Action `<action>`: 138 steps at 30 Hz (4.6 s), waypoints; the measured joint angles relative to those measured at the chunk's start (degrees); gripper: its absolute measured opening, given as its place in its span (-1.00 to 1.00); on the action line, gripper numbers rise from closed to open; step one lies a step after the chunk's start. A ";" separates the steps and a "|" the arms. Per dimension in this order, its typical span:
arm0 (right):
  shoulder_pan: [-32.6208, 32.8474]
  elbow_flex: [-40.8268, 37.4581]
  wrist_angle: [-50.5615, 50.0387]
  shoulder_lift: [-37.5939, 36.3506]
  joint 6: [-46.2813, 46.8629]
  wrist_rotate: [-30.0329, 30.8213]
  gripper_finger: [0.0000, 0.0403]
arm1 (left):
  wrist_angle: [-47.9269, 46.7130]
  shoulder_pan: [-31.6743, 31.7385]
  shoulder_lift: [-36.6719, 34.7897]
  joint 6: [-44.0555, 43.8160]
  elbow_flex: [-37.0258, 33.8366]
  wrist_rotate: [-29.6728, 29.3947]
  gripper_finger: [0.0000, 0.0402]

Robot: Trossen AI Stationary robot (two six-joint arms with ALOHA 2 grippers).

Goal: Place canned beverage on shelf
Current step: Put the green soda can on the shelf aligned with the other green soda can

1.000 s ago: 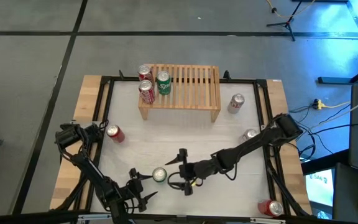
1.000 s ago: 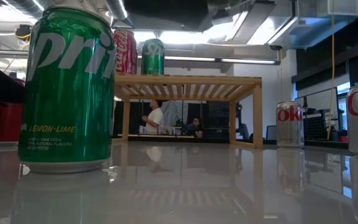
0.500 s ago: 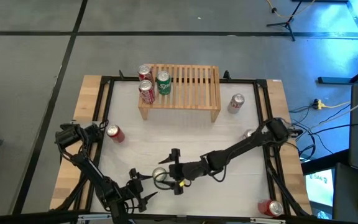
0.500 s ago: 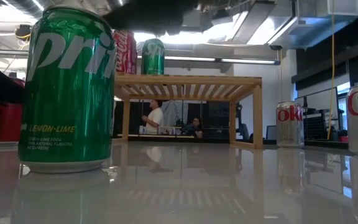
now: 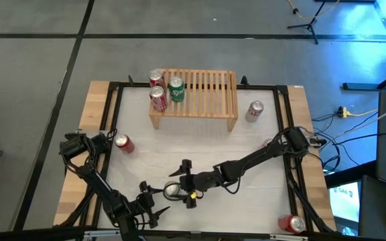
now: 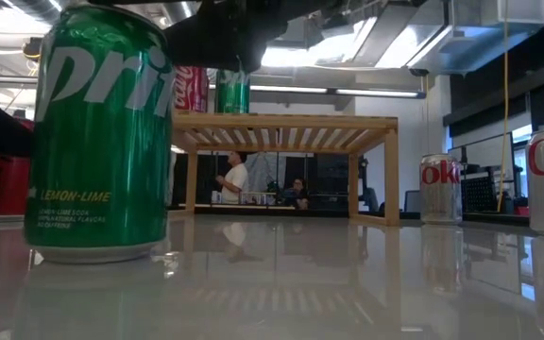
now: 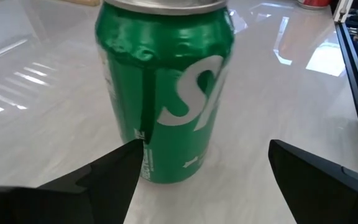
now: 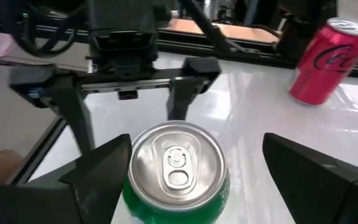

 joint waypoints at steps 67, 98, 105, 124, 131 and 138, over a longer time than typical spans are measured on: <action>-3.15 0.68 -13.68 -15.41 -11.32 4.01 0.42 | 2.23 0.20 0.00 1.53 0.04 2.76 0.68; -34.19 0.68 -10.27 -19.20 -15.73 -12.36 0.42 | -9.96 10.92 -5.40 19.65 -7.93 10.13 0.68; -35.41 0.67 -7.66 -17.92 -15.51 -12.79 0.42 | -10.36 12.14 -5.40 22.54 -7.93 10.21 0.68; -35.23 0.72 -3.83 -15.12 -14.02 -12.15 0.42 | -10.34 12.17 -5.40 22.53 -7.96 10.34 0.68; -35.23 0.72 -3.19 -15.06 -14.04 -10.81 0.45 | -10.32 12.17 -5.40 22.56 -7.98 10.34 0.68; -35.23 0.72 -3.06 -14.43 -15.54 -10.75 0.60 | -10.32 12.17 -5.40 22.56 -7.98 10.34 0.68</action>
